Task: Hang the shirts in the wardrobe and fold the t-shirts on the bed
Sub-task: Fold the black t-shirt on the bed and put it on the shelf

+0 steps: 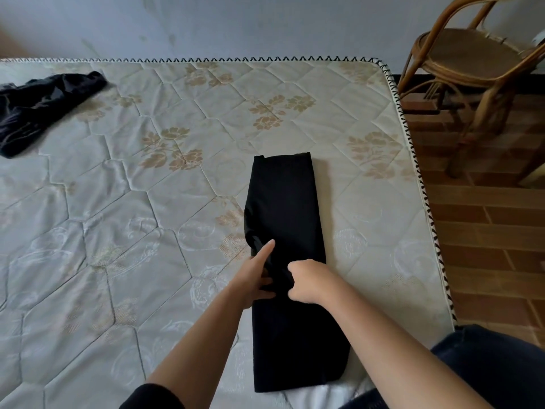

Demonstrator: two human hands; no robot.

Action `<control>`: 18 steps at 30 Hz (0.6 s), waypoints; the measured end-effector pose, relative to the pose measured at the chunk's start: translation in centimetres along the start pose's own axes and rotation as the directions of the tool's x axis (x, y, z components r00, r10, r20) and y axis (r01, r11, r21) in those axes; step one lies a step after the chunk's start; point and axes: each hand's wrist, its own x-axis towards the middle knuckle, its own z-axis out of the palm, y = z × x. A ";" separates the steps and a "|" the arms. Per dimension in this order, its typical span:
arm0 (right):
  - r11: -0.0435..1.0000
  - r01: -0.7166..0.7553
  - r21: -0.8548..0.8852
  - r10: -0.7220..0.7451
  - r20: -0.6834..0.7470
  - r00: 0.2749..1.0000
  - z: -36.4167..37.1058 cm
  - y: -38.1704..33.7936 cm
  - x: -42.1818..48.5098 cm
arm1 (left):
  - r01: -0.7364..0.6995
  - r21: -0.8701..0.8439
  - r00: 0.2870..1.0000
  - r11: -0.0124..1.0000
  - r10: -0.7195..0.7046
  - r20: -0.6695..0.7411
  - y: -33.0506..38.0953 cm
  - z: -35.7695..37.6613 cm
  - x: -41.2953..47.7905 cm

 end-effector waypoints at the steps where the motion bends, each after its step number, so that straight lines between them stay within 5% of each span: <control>1: 1.000 0.020 0.017 -0.020 0.033 0.999 0.1 -0.5 -0.3 | 0.007 -0.029 0.999 1.000 -0.006 0.044 -0.1 0.0 -0.1; 10: 0.931 0.042 0.363 -0.141 0.250 0.958 4.2 -1.9 -2.7 | -0.010 0.065 0.999 0.998 0.013 -0.049 -3.0 -1.8 -2.1; 14: 0.907 -0.010 0.420 0.013 -0.004 1.000 5.6 0.3 -2.9 | -0.021 0.117 1.000 0.993 0.023 -0.015 -5.3 -2.8 -3.2; 18: 0.866 -0.154 0.475 0.291 -0.230 0.929 7.0 3.8 -3.6 | -0.017 0.104 0.999 0.994 0.014 0.030 -7.5 -3.4 -4.0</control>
